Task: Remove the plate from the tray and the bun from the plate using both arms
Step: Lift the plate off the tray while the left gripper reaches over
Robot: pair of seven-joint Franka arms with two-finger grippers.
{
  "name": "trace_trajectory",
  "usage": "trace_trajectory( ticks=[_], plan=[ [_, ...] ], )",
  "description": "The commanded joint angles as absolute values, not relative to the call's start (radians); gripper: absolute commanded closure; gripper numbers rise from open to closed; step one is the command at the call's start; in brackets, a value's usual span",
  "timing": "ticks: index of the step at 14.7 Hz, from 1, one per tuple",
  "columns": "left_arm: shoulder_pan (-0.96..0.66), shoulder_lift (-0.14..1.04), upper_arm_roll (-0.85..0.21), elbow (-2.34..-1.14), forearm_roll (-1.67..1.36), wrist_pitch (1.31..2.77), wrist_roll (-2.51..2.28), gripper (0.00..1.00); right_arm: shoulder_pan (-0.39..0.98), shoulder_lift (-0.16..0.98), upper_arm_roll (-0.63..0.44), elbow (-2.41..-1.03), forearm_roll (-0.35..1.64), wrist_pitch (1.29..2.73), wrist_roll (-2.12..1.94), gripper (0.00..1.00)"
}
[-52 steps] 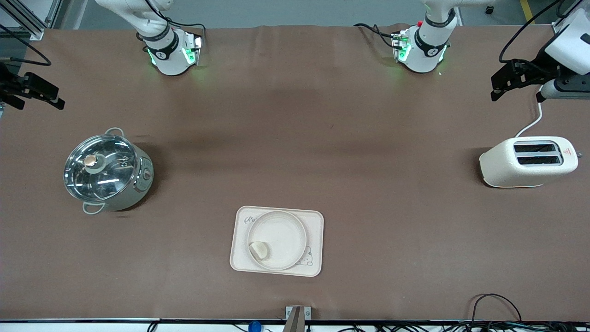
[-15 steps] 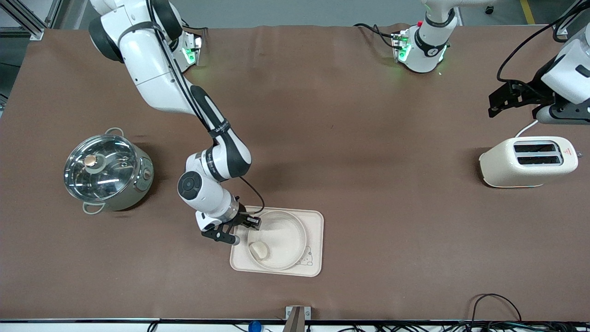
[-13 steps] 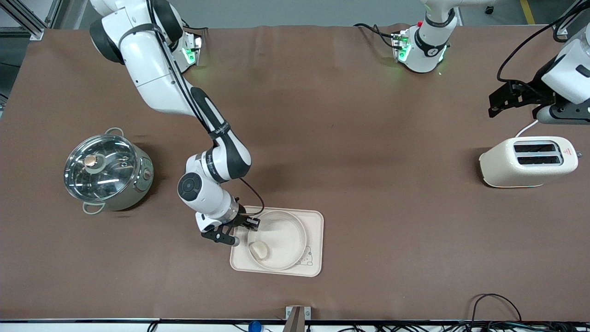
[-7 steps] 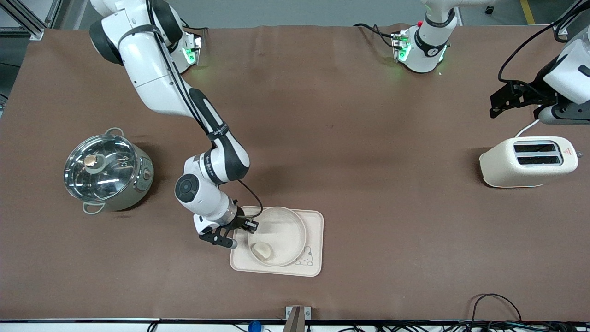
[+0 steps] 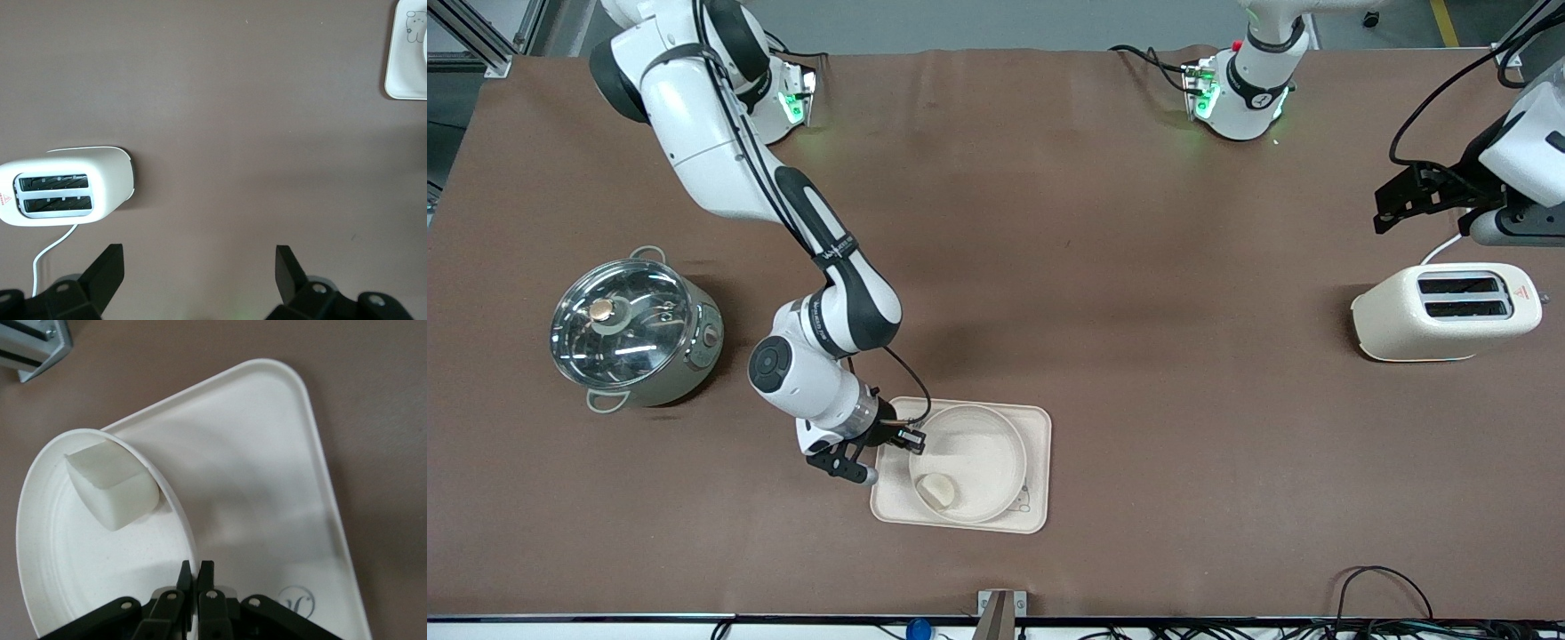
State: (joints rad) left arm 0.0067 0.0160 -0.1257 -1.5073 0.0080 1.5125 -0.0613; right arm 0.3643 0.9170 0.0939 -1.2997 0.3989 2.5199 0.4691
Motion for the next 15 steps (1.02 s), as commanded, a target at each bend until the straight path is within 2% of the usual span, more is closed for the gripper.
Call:
trace_trajectory(
  ticks=[1,4,8,11,15],
  plan=[
    [-0.002,0.031,-0.129,-1.491,0.005,1.526,-0.064,0.0,0.342,0.787,0.147,-1.469,0.423,2.552,0.45,1.0],
    [-0.008,0.05,-0.136,-1.494,-0.008,1.526,-0.069,0.0,0.336,0.668,0.23,-1.74,0.423,2.763,0.42,1.0],
    [-0.046,0.075,-0.159,-1.554,-0.009,1.552,-0.201,0.0,0.246,0.546,0.375,-2.003,0.423,2.905,0.416,1.0],
    [-0.046,0.106,-0.199,-1.656,-0.009,1.67,-0.285,0.0,0.193,0.494,0.42,-2.12,0.423,2.916,0.365,1.0],
    [-0.051,0.236,-0.296,-1.684,-0.006,1.8,-0.55,0.0,0.175,0.502,0.42,-2.175,0.423,2.977,0.301,1.0]
  ],
)
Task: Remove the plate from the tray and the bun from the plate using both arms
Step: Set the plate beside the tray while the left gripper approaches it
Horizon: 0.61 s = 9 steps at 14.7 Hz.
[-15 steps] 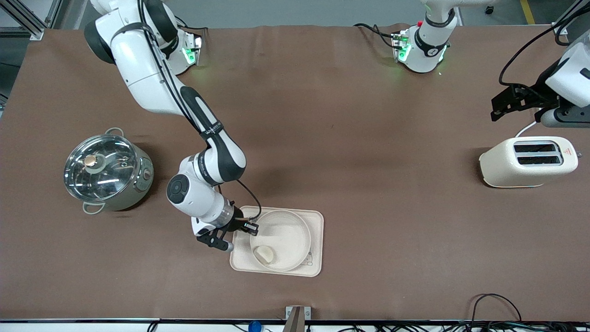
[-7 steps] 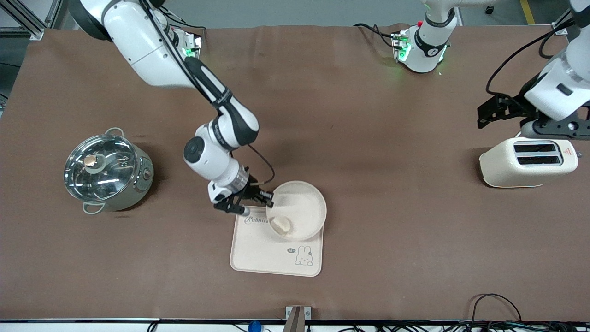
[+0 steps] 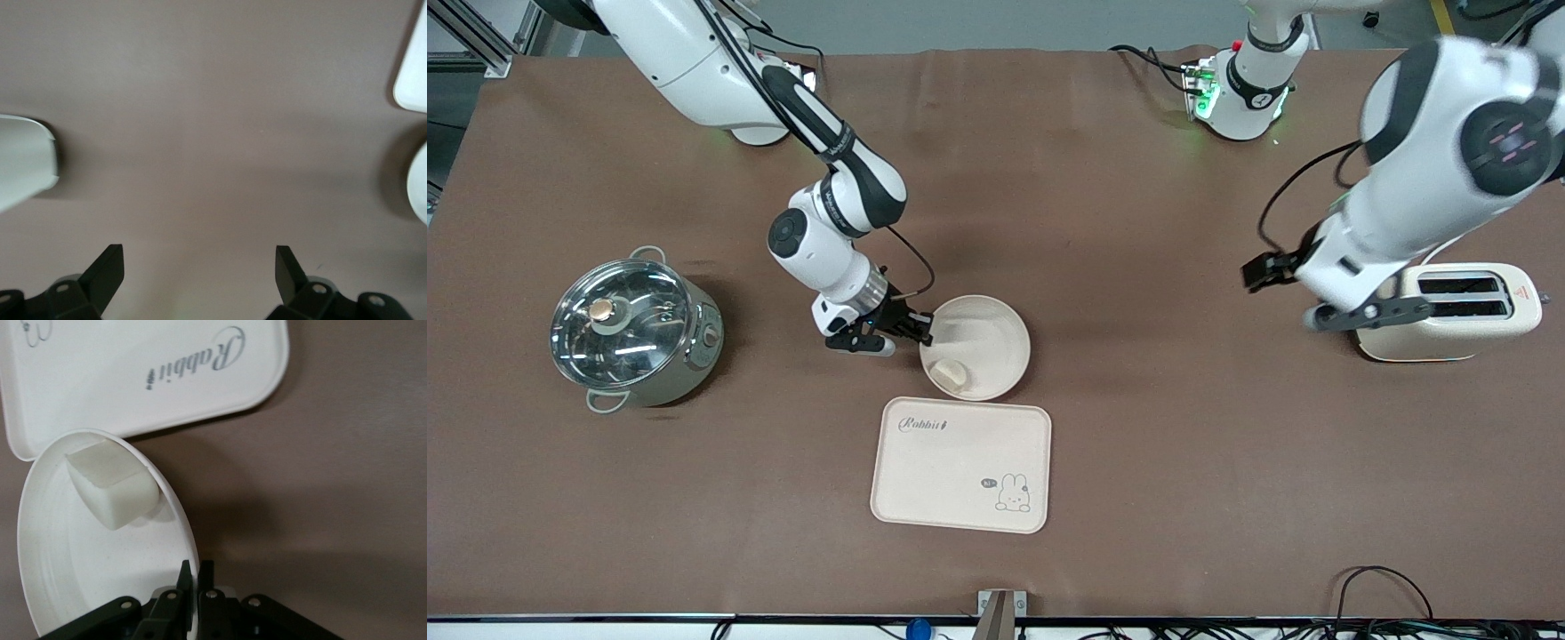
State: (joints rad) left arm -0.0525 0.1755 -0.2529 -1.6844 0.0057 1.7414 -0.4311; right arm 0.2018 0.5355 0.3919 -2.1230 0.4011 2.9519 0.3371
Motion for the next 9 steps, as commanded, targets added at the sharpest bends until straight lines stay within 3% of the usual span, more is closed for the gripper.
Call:
trace_trajectory(
  ticks=[1,3,6,7,9],
  plan=[
    [-0.064,0.27,-0.311,-1.684,0.0,1.842,-0.614,0.0,0.178,0.505,0.42,-2.174,0.423,2.988,0.299,1.0],
    [-0.112,0.336,-0.314,-1.684,0.005,1.902,-0.743,0.0,0.186,0.52,0.419,-2.175,0.423,3.005,0.298,0.97],
    [-0.179,0.405,-0.314,-1.678,0.006,1.971,-0.917,0.0,0.187,0.52,0.422,-2.18,0.425,3.004,0.304,0.38],
    [-0.208,0.423,-0.313,-1.671,0.008,1.983,-0.97,0.0,0.184,0.519,0.429,-2.184,0.425,3.005,0.307,0.11],
    [-0.261,0.474,-0.313,-1.634,0.008,2.019,-1.056,0.0,0.179,0.515,0.445,-2.183,0.428,3.004,0.313,0.0]
  ],
)
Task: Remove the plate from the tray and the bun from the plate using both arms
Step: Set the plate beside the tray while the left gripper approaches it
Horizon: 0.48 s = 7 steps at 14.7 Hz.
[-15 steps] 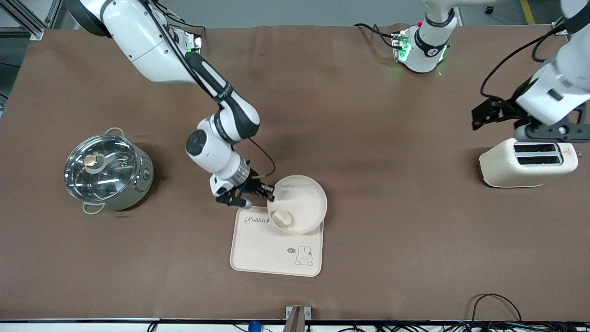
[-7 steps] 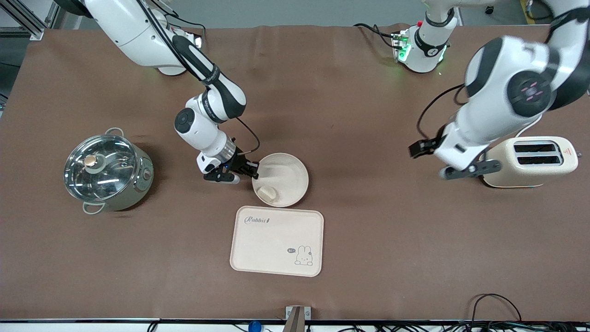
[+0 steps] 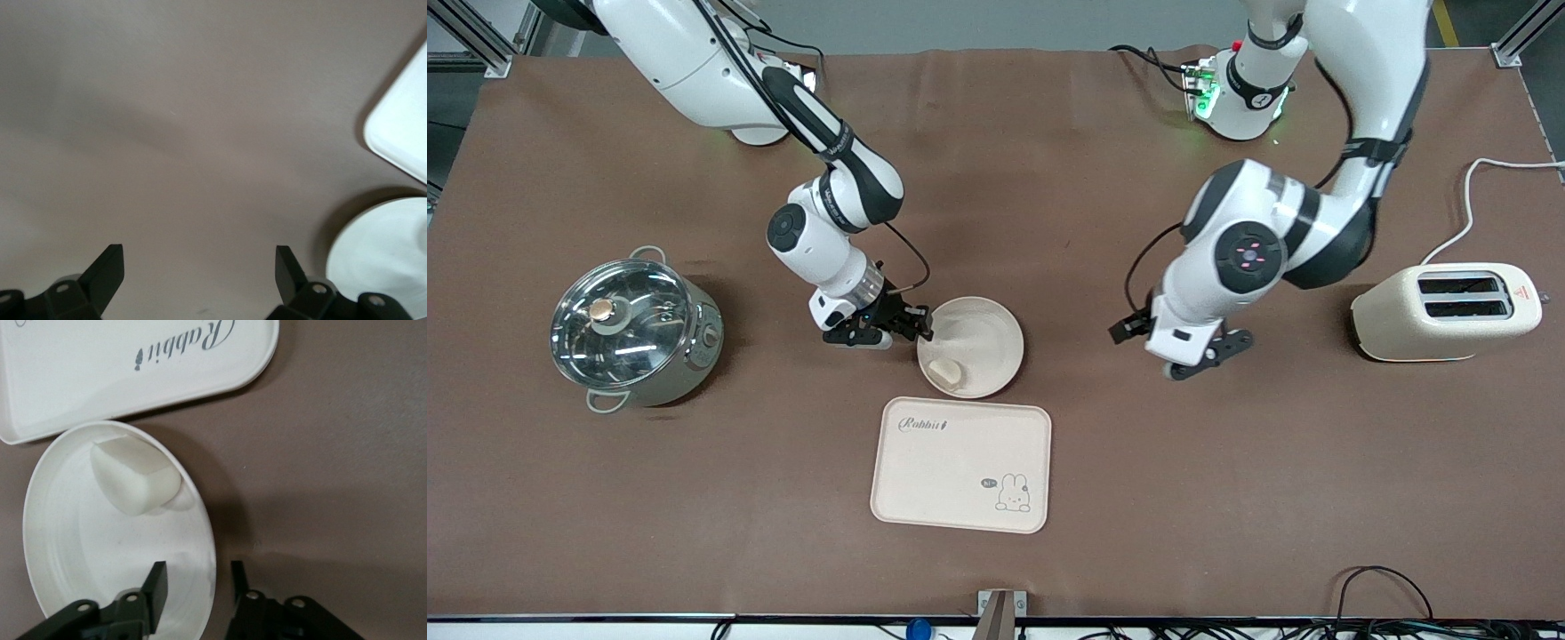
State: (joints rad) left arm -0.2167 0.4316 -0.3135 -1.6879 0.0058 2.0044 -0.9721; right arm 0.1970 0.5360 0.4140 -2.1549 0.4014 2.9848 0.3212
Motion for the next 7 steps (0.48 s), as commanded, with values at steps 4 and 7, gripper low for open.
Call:
trace_trajectory(
  ticks=[4,7],
  plan=[
    [-0.371,0.615,-0.305,-1.482,0.008,2.048,-1.26,0.0,0.173,0.506,0.442,-2.088,0.43,2.943,0.362,0.0],
    [-0.411,0.69,-0.302,-1.431,0.006,2.185,-1.388,0.02,0.098,0.473,0.434,-1.984,0.417,2.716,0.359,0.0]
  ],
)
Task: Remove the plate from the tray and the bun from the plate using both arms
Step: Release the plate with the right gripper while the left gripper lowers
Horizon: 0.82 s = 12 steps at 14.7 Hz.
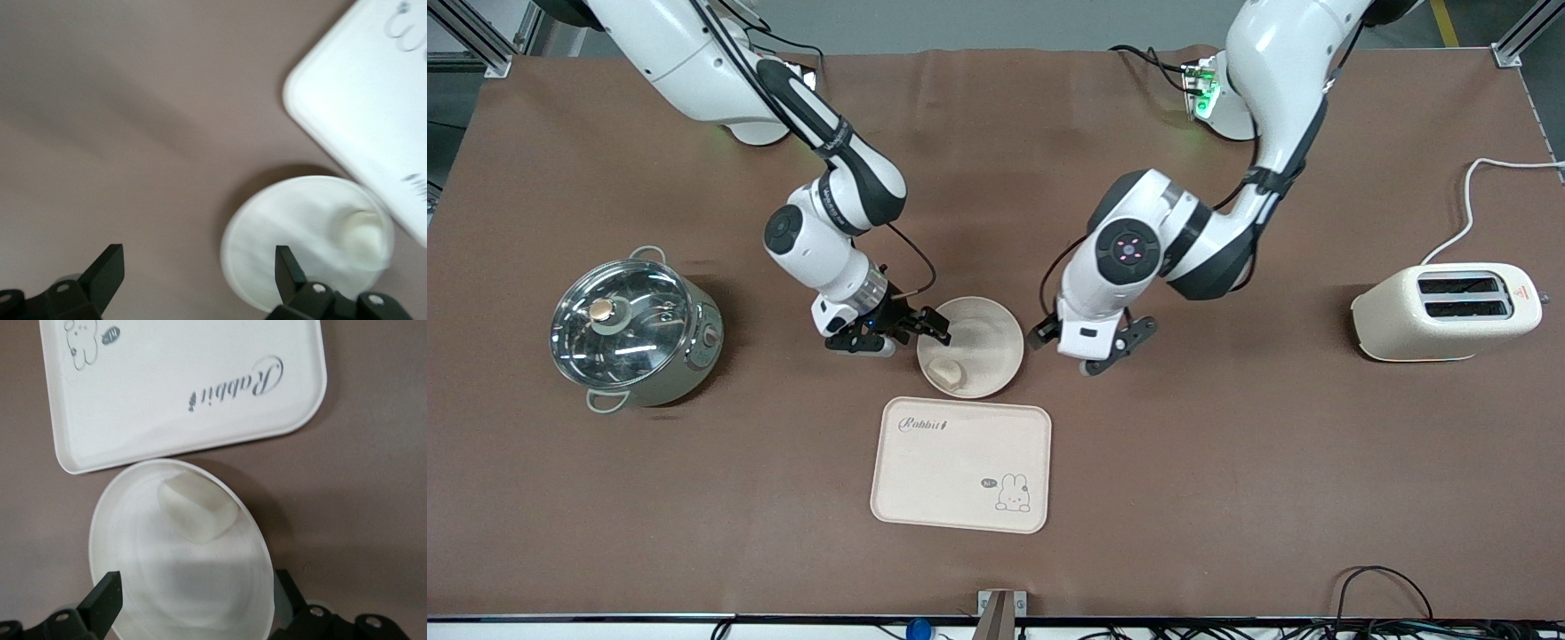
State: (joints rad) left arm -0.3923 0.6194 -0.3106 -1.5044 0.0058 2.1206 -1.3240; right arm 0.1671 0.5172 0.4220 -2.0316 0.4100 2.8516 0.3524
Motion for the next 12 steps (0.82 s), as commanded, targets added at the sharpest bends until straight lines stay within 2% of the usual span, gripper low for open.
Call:
trace_trajectory(
  ticks=[1,5,7,9,12],
  plan=[
    [-0.426,0.705,-0.302,-1.431,0.006,2.257,-1.403,0.03,0.072,0.453,0.433,-1.953,0.416,2.642,0.357,0.0],
    [-0.481,0.793,-0.302,-1.424,0.005,2.517,-1.431,0.08,-0.108,0.394,0.433,-1.815,0.298,2.305,0.324,0.0],
    [-0.518,0.842,-0.292,-1.395,0.006,2.569,-1.466,0.09,-0.191,0.355,0.433,-1.752,0.223,2.142,0.254,0.0],
    [-0.581,0.877,-0.229,-1.372,0.002,2.606,-1.479,0.09,-0.267,0.307,0.434,-1.708,0.148,2.032,0.162,0.0],
    [-0.646,0.968,-0.184,-1.319,0.002,2.735,-1.512,0.09,-0.29,0.236,0.401,-1.629,0.078,1.806,0.097,0.0]
  ],
)
